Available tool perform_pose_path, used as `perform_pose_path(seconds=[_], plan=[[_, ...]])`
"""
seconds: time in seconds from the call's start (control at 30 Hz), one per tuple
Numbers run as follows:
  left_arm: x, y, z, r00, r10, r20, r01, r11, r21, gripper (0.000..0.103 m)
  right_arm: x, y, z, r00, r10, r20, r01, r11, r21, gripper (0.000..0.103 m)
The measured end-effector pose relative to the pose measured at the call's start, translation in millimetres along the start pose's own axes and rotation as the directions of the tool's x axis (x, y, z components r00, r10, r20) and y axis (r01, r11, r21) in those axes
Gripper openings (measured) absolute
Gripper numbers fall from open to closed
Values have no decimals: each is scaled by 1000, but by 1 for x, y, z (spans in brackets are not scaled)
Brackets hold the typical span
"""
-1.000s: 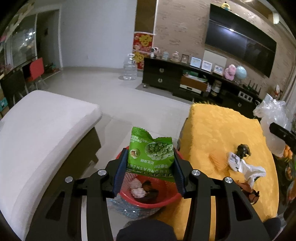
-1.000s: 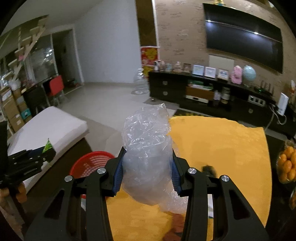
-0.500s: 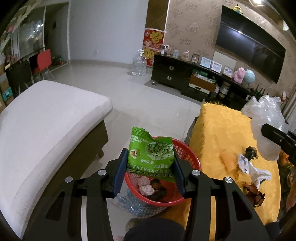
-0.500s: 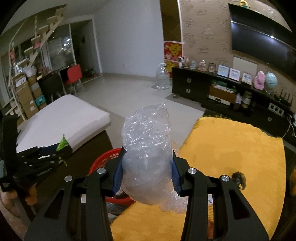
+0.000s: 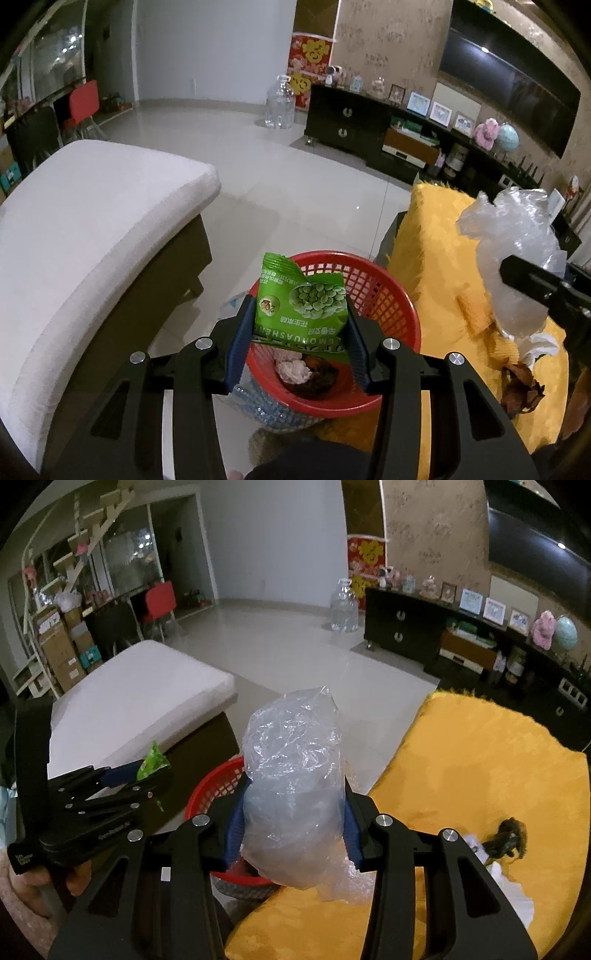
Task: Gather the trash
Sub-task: 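Drop the green packet into the wastebasket with the left gripper while the right gripper drops the plastic bag in, then move both tools back over the table toward the remaining trash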
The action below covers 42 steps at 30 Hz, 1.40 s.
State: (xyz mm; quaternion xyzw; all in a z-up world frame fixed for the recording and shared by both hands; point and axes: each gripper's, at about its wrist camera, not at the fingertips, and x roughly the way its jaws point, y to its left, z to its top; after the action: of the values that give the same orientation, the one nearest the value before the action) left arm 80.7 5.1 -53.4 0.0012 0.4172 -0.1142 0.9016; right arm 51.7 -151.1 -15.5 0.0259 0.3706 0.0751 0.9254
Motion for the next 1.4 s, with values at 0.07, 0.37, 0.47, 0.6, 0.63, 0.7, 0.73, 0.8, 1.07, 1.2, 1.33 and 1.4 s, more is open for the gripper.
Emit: perform_pose_path(seconds=[0.07,0.37,0.47,0.6,0.63,0.7,0.73,0.8,1.07,1.2,1.33,1.4], plan=[[10,0,-1,1000,-9,-20,9,1000,-4,44,11,-1,-3,1000,9,-23,-9,1000,5,42],[44,0,-16,994,-18,-111,18,1000,2,44,55,6,-12,992,49,-118,-46,999,25,44],[48,2,-19,992,-23,-124,22,1000,-6,44,65,8,-14,988,60,-142,-56,998,33,50],[51,4,-20,990,-24,-136,23,1000,-10,47,72,12,-15,984,86,-155,-78,996,52,53],[52,5,-21,990,-24,-140,23,1000,-14,47,73,11,-15,984,88,-156,-81,995,53,56],[52,5,-20,989,-25,-146,23,1000,-19,54,73,11,-16,984,91,-152,-83,995,57,59],[52,5,-21,989,-21,-145,18,1000,-22,58,72,9,-16,984,91,-150,-83,995,59,60],[51,5,-22,990,-16,-142,13,1000,-22,62,72,8,-16,985,92,-147,-83,994,65,63],[36,2,-20,995,7,-100,-7,1000,1,70,59,-2,-15,990,73,-120,-64,995,73,63],[25,-4,-15,997,19,-70,-17,999,27,72,46,-6,-15,995,47,-90,-41,997,65,64],[15,-12,-12,999,10,-45,-8,999,43,73,29,-13,-17,998,9,-55,-5,998,63,65],[11,-16,-11,999,0,-36,2,999,50,73,22,-17,-20,999,-12,-41,15,998,65,66]])
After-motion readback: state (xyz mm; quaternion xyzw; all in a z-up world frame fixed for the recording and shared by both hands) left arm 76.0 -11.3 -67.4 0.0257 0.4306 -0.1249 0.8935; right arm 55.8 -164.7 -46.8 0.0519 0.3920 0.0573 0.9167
